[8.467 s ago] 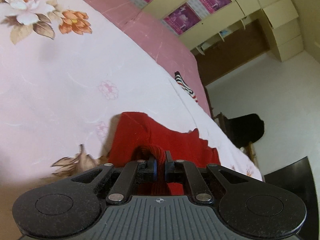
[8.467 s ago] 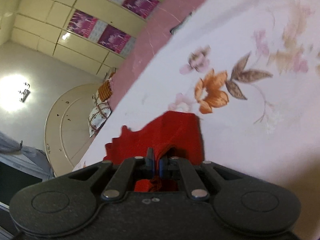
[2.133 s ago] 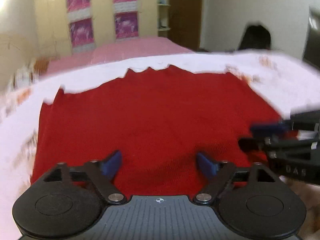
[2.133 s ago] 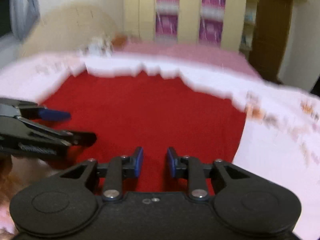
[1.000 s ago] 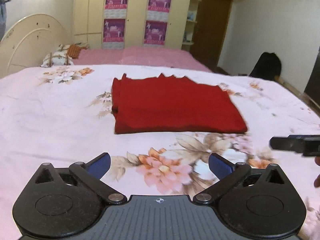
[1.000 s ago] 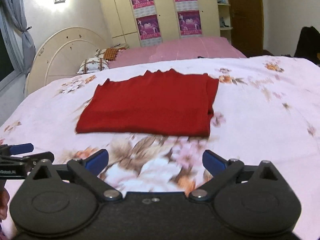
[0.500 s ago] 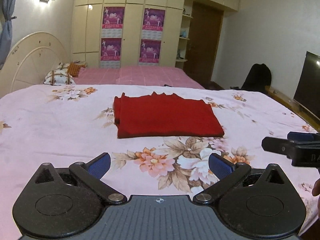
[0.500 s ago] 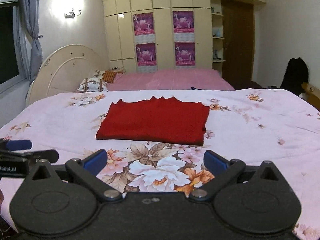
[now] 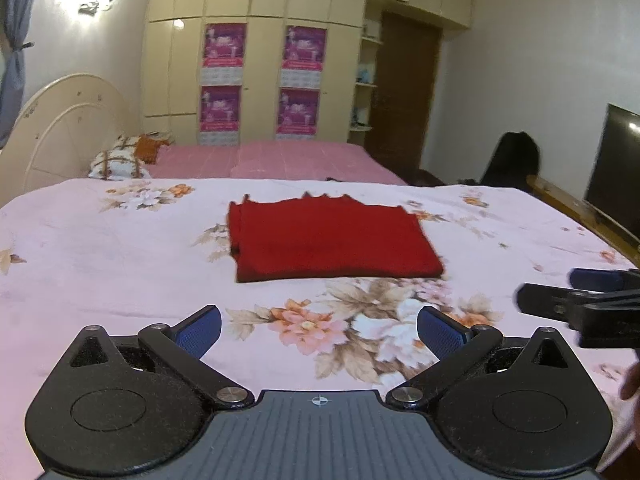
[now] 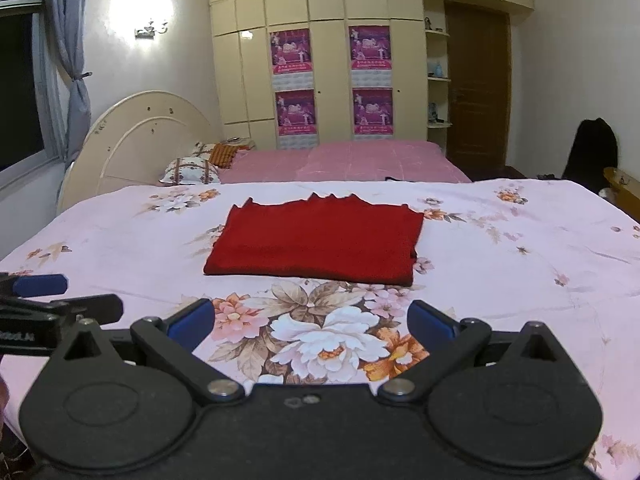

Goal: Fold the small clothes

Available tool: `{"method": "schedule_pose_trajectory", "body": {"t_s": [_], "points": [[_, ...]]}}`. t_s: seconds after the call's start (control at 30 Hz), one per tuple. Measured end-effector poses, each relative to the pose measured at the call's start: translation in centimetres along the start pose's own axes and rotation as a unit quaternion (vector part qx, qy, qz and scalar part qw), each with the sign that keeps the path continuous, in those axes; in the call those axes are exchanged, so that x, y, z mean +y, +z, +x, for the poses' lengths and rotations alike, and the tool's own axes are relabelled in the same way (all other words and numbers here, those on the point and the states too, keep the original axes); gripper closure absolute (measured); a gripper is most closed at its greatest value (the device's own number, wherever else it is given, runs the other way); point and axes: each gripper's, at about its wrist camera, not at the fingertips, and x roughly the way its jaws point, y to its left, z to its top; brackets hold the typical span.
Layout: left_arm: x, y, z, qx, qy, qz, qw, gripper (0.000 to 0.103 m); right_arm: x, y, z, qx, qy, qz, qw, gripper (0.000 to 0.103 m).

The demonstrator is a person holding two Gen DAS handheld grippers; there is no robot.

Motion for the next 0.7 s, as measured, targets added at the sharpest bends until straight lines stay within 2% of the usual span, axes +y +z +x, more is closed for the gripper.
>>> {"method": "schedule_pose_trajectory", "body": {"t_s": [0.1, 0.17, 0.2, 0.23, 0.27, 0.3, 0.37, 0.43, 0.53, 0.57, 0.7], "points": [[1.6, -0.1, 3.3, -0.002, -0.021, -0.051, 0.9985, 0.0, -0.8, 0.5, 1.5, -0.003, 0.001, 0.003, 1.0, 0.001], [3.6, -0.5, 6.5, 0.008, -0.045, -0.135, 0.9898, 0.0, -1.7, 1.1, 3.6, -0.001, -0.002, 0.006, 1.0, 0.003], [4.7, -0.8, 8.3, 0.015, -0.072, -0.178, 0.9814, 0.0, -2.3, 1.5, 4.5, -0.005, -0.006, 0.01, 1.0, 0.006], [5.9, -1.1, 10.3, 0.019, -0.093, -0.226, 0.9693, 0.003, -2.8, 1.9, 5.4, -0.006, -0.006, 0.016, 1.0, 0.01], [6.7, -1.5, 12.1, 0.019, -0.098, -0.264, 0.9592, 0.015, -3.3, 2.4, 6.4, -0.003, -0.004, 0.024, 1.0, 0.033], [7.7, -1.8, 14.3, 0.023, -0.108, -0.305, 0.946, 0.021, -3.9, 2.9, 7.6, 0.001, -0.006, 0.031, 0.999, 0.052], [9.2, -3.0, 18.3, 0.033, -0.108, -0.383, 0.9169, 0.021, -4.7, 3.8, 10.0, 0.012, -0.006, 0.036, 0.999, 0.055], [9.8, -3.9, 21.4, 0.035, -0.098, -0.43, 0.8968, 0.021, -5.0, 4.4, 11.8, 0.017, -0.006, 0.031, 0.999, 0.055], [9.9, -4.5, 24.8, 0.033, -0.09, -0.465, 0.8802, 0.021, -5.3, 4.9, 15.1, 0.033, 0.001, 0.016, 0.999, 0.055], [9.9, -4.4, 25.6, 0.029, -0.088, -0.471, 0.8772, 0.021, -5.4, 5.0, 15.9, 0.037, 0.001, 0.013, 0.999, 0.055], [9.4, -3.0, 28.7, 0.009, -0.068, -0.476, 0.8765, 0.021, -6.2, 5.2, 20.4, 0.063, 0.012, 0.016, 0.998, 0.055]]}}
